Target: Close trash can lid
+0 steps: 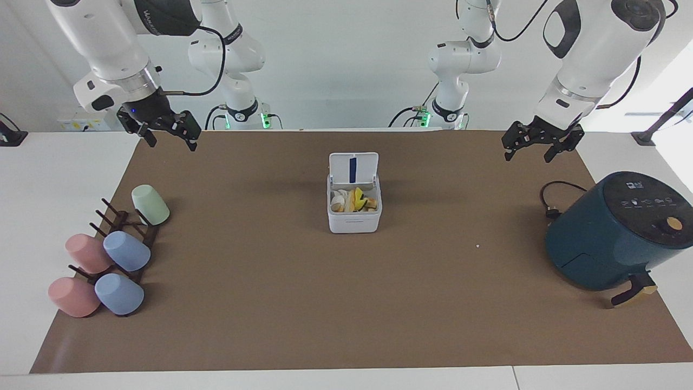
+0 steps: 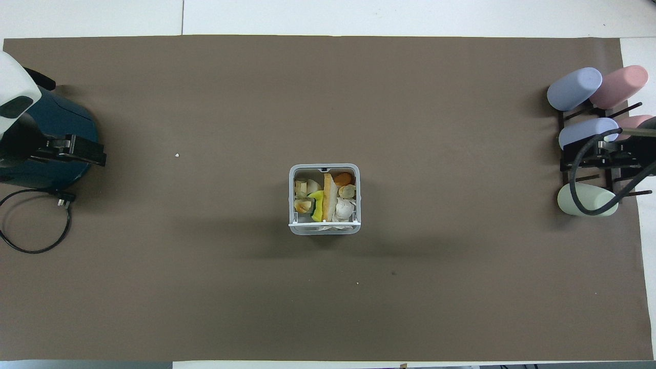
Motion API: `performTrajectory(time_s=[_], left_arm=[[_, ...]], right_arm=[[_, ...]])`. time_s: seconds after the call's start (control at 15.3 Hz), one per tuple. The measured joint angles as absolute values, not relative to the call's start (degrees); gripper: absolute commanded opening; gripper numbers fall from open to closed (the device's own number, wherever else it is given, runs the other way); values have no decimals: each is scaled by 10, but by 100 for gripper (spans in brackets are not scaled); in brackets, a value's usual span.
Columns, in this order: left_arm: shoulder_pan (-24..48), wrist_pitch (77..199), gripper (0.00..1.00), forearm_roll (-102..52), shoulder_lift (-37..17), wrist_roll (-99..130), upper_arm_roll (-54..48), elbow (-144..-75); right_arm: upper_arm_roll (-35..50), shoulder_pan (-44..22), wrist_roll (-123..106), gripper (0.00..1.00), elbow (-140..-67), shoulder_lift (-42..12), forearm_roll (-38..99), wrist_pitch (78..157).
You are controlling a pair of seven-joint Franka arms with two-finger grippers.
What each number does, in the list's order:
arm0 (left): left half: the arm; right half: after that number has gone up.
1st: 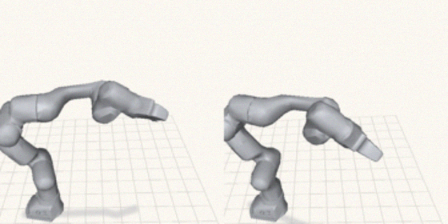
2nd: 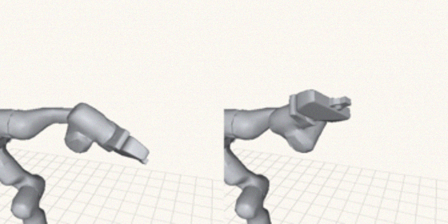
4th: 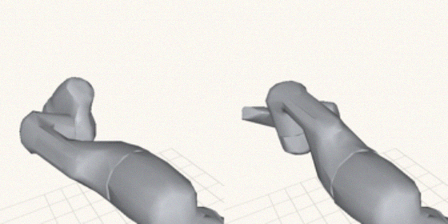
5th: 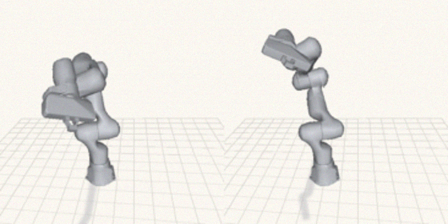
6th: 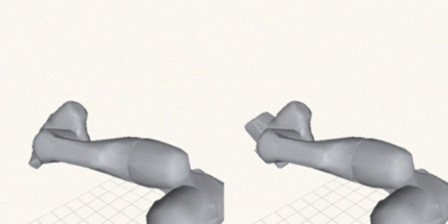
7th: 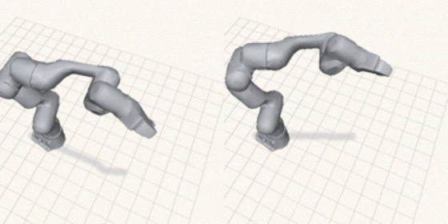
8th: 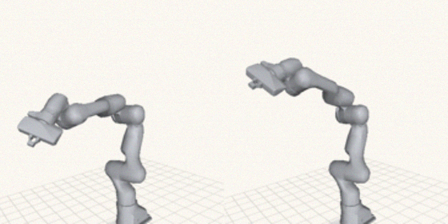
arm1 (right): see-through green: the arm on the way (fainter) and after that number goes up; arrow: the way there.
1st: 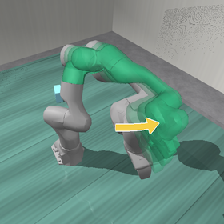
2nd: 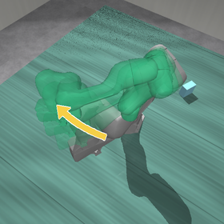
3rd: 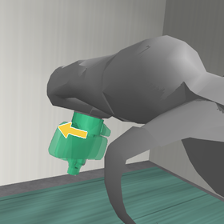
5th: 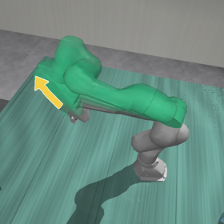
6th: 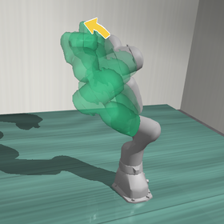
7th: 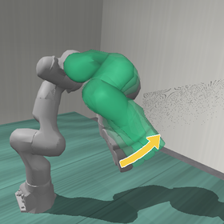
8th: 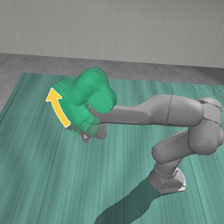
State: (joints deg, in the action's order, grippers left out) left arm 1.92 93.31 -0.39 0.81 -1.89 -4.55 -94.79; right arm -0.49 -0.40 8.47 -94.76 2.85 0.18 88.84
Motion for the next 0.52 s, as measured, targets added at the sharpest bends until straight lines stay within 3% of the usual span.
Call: performTrajectory(time_s=[0.52], left_arm=[[20,933,100,-4,8,-19,-46,-949]], right_arm=[[-5,-4,85,100,-948,28,6,889]])
